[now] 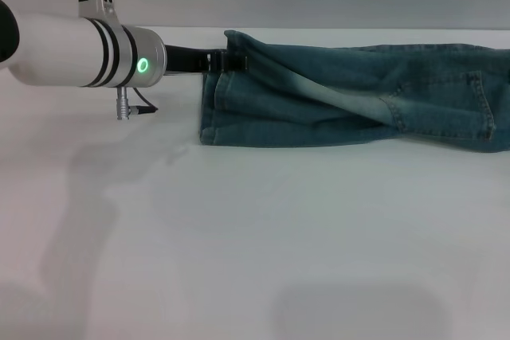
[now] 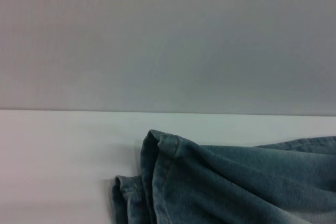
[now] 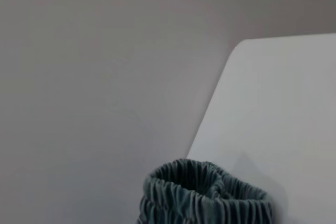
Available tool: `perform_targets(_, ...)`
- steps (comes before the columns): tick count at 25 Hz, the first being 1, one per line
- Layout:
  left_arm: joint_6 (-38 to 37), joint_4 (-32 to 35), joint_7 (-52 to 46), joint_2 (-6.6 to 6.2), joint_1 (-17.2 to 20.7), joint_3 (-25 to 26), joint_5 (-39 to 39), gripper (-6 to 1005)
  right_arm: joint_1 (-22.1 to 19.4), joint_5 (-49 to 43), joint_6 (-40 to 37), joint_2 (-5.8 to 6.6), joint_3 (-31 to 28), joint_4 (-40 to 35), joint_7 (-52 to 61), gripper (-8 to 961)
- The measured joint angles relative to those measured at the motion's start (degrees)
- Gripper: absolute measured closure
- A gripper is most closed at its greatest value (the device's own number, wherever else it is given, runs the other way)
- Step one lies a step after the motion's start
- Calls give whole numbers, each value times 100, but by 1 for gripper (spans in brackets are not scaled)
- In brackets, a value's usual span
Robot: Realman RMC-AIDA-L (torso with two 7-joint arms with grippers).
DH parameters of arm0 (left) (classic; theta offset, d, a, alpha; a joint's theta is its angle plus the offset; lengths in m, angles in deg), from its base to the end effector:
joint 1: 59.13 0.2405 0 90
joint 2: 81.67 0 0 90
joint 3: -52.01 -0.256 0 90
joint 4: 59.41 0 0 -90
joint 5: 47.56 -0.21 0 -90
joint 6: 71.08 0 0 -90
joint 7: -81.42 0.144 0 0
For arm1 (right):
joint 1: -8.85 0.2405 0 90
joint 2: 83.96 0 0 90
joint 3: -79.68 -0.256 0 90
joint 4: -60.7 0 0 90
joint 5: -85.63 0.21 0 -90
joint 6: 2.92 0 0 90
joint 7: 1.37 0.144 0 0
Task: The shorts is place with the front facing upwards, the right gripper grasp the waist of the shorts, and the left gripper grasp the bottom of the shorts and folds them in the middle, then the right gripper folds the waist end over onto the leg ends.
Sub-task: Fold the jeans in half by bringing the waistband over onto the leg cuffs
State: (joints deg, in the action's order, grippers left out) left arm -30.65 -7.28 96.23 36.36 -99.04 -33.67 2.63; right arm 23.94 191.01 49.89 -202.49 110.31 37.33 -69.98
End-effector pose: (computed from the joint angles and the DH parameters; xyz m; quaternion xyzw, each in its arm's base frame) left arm -0.1768 0.4352 -0.0430 -0.8063 -0.4944 -0.1108 0.3053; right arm 0.4260 0.2903 0.0544 -0.3911 0.6837 0.4763 0.3907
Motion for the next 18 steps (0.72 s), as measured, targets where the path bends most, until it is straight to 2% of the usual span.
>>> perform_targets(12,217,76,100,8,18,3,4,170,145,0,-88,19,-31,44,-4,344)
perform_targets(18,282,117,109,8,43,8,11,170,239,2,-227,90,-10,121,47,343)
